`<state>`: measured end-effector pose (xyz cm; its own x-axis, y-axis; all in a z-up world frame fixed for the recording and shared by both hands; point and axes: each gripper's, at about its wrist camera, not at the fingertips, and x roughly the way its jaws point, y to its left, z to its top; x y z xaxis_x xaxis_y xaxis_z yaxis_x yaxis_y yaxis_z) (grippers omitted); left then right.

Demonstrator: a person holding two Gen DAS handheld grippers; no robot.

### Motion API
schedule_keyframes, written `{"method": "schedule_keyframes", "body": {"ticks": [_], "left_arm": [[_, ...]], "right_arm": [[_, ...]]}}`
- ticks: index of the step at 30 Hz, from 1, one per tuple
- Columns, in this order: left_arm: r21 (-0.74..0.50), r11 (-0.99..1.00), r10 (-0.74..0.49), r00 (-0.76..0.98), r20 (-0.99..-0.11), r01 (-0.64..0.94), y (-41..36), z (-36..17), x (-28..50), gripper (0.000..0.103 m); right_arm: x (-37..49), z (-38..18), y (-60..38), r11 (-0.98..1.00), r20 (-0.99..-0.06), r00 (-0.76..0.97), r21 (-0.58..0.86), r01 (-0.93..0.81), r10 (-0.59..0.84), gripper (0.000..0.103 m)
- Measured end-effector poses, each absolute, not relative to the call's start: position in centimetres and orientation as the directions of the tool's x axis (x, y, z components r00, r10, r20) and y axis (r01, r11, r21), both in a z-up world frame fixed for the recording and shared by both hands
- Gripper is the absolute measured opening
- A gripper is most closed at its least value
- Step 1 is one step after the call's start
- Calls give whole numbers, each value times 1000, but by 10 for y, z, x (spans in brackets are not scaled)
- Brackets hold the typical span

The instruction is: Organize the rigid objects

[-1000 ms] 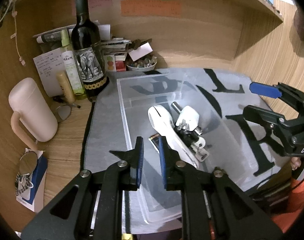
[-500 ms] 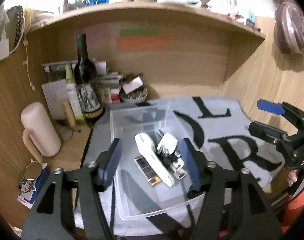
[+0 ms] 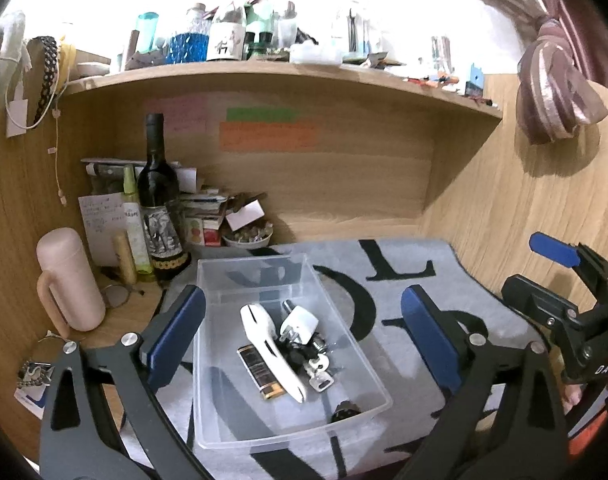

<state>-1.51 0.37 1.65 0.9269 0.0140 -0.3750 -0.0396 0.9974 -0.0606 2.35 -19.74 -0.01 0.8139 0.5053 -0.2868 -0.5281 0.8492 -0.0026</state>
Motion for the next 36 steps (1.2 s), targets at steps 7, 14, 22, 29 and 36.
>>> {"method": "schedule_keyframes", "body": {"ticks": [7,14,22,29,36], "left_arm": [[-78,997,-20,936,-351,-8,-2,17,-20,101],[-59,998,-14,937,-348,-8,-7,17,-19,101],[-58,998,-25,937,-348,5,-9,18,-16,101],[-62,998,-29,936,-350,7,-9,17,-15,101],[-69,998,-33,935,-354,9,-7,17,-13,101]], "right_arm": [[18,-6,-204,874,-275,837,26,-485,473,103],[20,-9,-211,878,-280,837,55,-475,470,103],[24,-9,-215,879,-278,837,69,-471,471,103],[26,-9,-216,880,-278,838,72,-470,470,103],[29,-9,-215,874,-289,827,88,-479,482,103]]}}
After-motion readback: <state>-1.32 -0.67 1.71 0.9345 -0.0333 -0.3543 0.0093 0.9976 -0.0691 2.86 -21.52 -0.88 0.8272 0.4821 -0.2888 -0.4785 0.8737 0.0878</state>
